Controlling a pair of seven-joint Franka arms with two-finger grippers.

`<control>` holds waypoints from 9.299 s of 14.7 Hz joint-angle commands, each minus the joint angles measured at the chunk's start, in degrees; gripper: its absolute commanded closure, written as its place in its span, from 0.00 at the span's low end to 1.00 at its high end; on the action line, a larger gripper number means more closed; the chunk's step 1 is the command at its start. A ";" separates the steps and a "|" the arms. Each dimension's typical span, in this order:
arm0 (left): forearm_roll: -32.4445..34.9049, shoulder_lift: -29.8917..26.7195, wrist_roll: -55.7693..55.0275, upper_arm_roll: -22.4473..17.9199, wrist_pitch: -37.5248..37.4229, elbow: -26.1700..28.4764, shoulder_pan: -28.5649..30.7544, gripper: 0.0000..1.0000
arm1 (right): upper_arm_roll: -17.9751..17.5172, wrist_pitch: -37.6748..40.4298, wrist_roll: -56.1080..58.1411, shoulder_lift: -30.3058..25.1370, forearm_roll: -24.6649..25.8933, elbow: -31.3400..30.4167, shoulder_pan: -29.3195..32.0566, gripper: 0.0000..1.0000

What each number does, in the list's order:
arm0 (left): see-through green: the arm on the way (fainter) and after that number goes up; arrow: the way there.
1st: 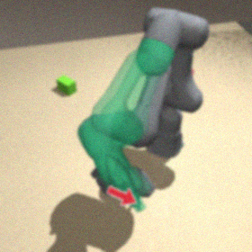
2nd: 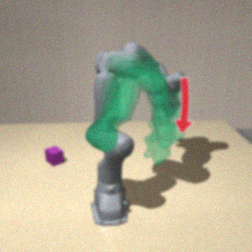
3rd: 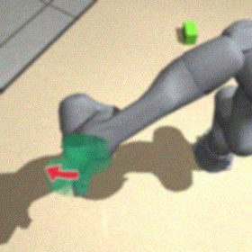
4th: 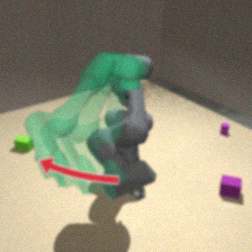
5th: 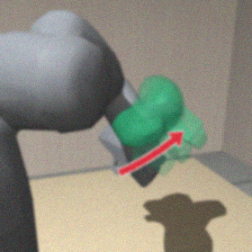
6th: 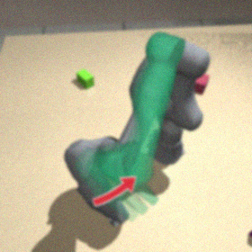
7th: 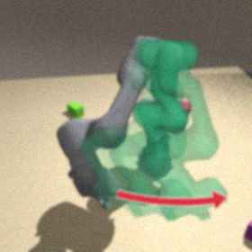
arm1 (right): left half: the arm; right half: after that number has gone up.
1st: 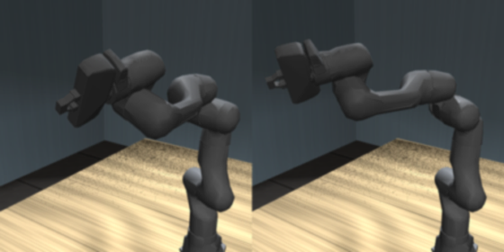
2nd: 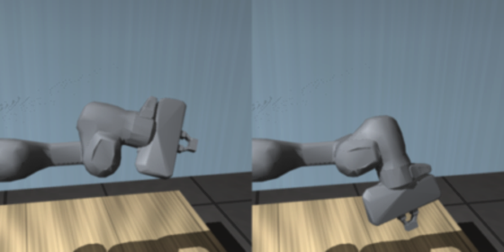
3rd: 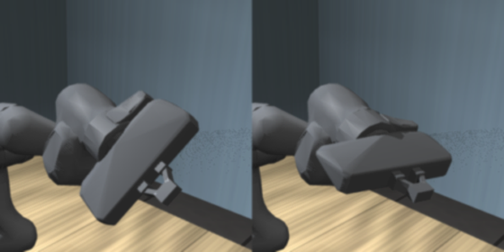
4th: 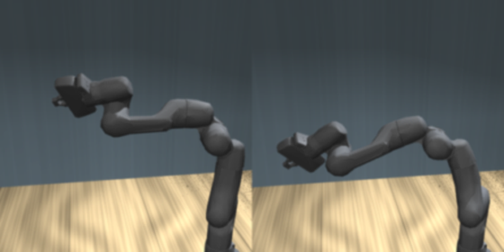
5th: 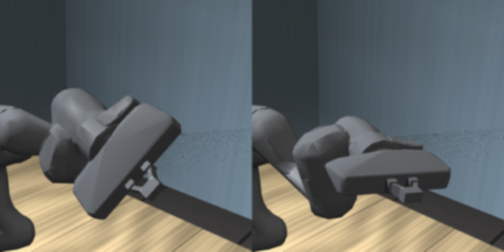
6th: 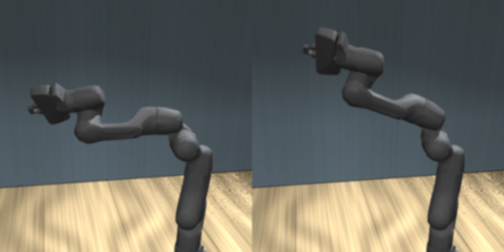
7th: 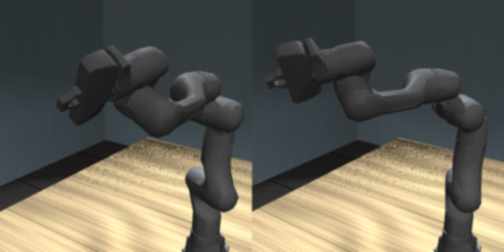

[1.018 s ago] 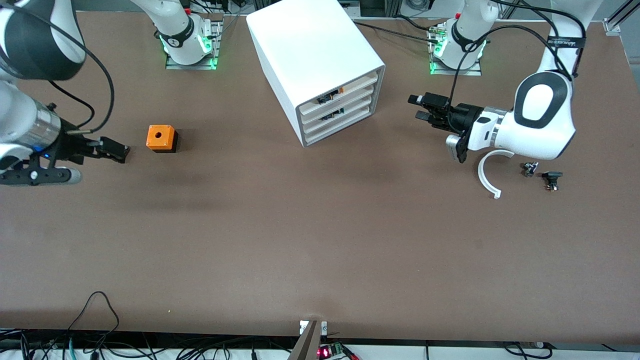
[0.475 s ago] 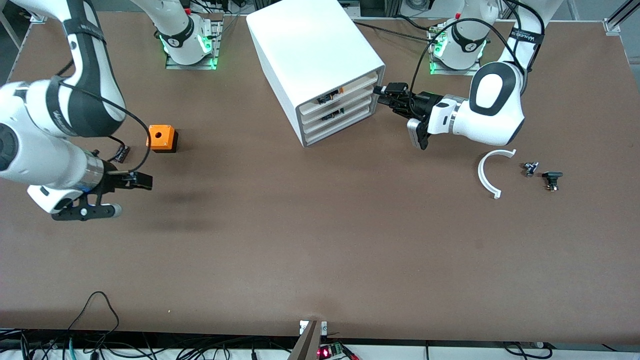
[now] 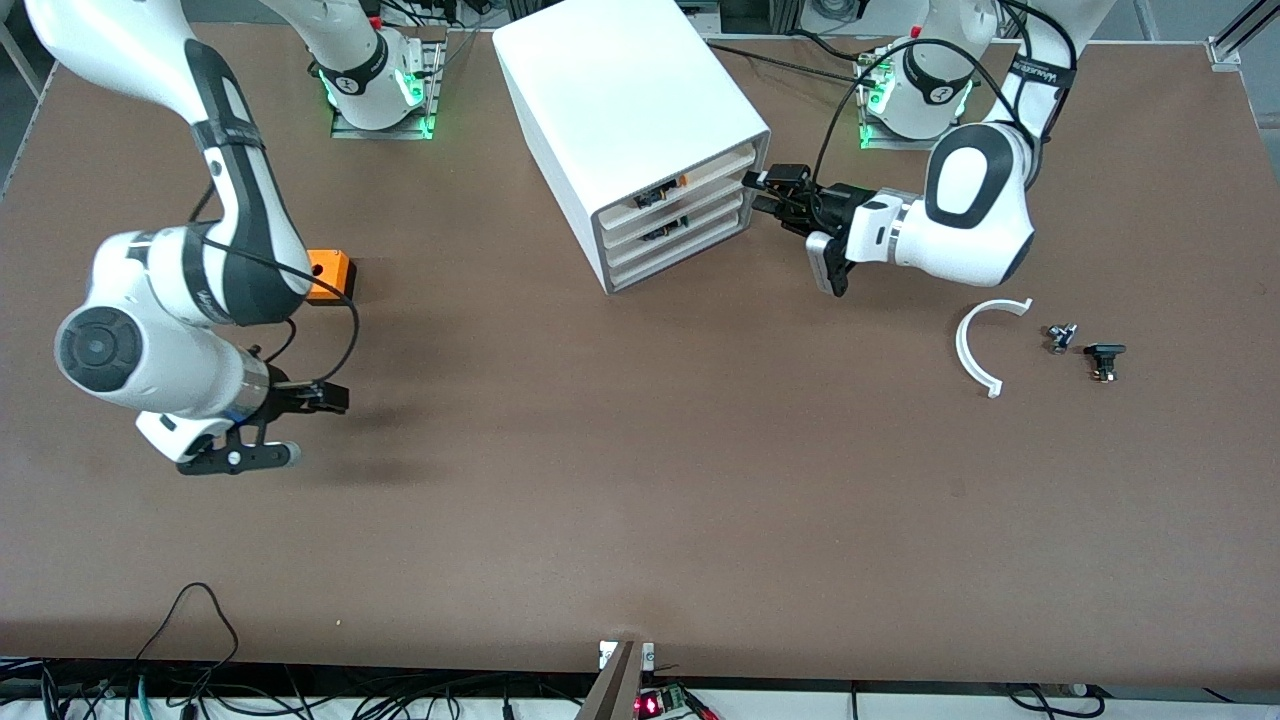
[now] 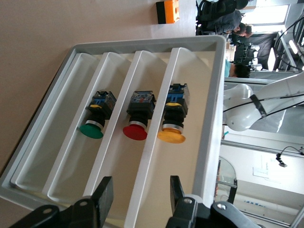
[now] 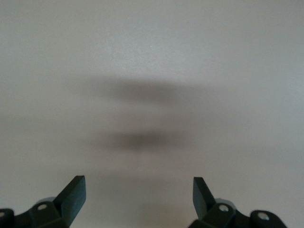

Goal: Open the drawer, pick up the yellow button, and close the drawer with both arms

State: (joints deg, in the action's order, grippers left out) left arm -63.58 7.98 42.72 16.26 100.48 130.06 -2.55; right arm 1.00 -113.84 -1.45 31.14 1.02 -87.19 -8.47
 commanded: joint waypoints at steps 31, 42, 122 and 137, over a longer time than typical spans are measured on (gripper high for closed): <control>-1.47 5.63 13.79 6.24 5.86 1.26 7.55 1.00 | 0.15 -2.79 -39.67 1.56 -2.69 4.74 -19.03 0.00; 14.28 16.72 13.18 6.32 4.55 -13.60 15.12 0.00 | 0.15 0.81 -70.61 1.56 -2.61 13.70 -29.66 0.00; 70.61 10.21 -121.38 38.84 22.48 -14.39 4.66 0.00 | -2.93 -5.23 -2.17 12.72 -2.96 5.81 4.43 1.00; 77.60 8.81 -120.59 37.79 7.73 -28.18 10.45 0.00 | -2.93 -11.23 4.61 14.21 -2.78 2.55 7.68 0.25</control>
State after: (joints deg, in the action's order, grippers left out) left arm 8.38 17.43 -78.05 54.00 113.11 105.53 6.46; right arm -1.16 -124.35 2.39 45.66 -2.49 -84.09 -1.73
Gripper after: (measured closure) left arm 0.000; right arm 0.423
